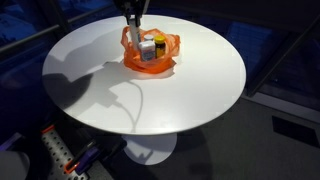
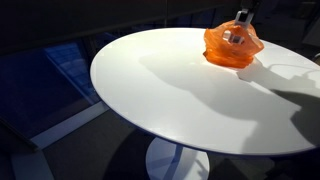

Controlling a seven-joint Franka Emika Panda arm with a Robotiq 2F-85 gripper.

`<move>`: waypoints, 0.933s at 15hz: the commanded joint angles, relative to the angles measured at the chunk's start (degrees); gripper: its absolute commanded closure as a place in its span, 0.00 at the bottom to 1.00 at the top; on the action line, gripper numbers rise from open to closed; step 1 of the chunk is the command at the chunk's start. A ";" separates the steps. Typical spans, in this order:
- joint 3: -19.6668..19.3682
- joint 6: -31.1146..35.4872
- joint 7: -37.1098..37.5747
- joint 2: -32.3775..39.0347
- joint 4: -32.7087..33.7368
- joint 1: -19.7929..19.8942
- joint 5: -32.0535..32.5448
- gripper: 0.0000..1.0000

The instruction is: Pick up the longest white bottle from the orange plastic bag and put it on the table

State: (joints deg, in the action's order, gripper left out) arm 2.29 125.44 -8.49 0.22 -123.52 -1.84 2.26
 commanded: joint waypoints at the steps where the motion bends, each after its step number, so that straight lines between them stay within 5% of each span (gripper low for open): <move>1: 0.81 -2.79 1.21 -4.20 0.90 -1.02 0.00 0.89; 14: 5.83 -1.96 2.40 -8.57 1.55 -7.57 -3.71 0.89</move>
State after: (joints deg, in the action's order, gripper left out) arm 7.47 123.82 -5.71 -9.15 -122.87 -8.57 0.49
